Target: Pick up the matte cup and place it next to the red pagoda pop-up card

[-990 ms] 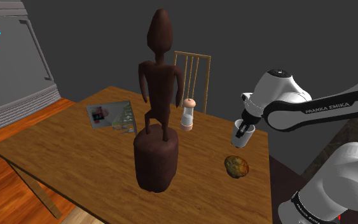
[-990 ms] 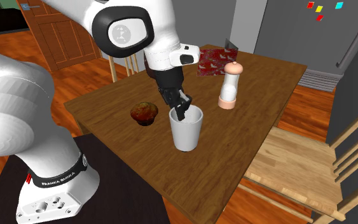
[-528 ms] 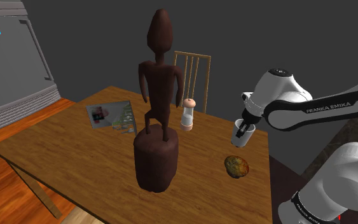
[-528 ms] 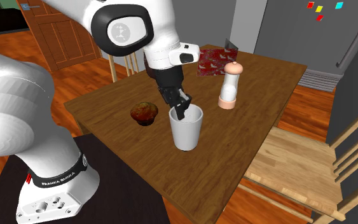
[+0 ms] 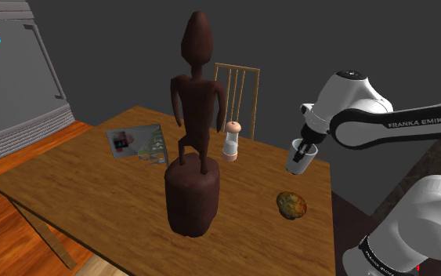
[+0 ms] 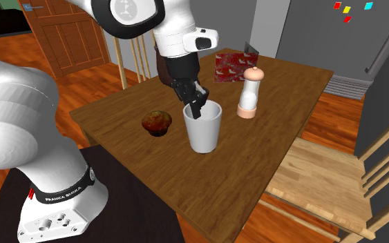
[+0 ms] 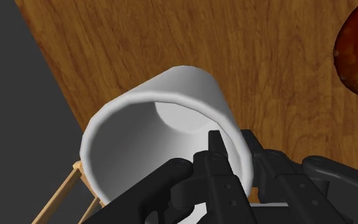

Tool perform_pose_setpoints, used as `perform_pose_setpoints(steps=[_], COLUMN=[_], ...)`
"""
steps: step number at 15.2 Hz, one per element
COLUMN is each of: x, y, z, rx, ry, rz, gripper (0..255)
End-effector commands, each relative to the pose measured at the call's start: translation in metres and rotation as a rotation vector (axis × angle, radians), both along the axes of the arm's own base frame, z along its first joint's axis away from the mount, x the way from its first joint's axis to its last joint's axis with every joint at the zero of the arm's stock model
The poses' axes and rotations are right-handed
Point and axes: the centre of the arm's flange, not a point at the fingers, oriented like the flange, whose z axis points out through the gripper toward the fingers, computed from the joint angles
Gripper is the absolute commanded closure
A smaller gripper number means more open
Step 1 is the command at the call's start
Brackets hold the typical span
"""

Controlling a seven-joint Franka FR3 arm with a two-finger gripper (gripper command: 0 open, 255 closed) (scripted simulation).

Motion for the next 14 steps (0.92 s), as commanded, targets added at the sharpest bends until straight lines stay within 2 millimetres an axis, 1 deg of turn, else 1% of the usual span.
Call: perform_pose_setpoints(steps=[1, 14], x=[0.000, 0.000], y=[-0.001, -0.001], z=[0.011, 0.080], rx=[0.000, 0.000], ry=[0.000, 0.000], rz=[0.000, 0.000], gripper=[255, 255])
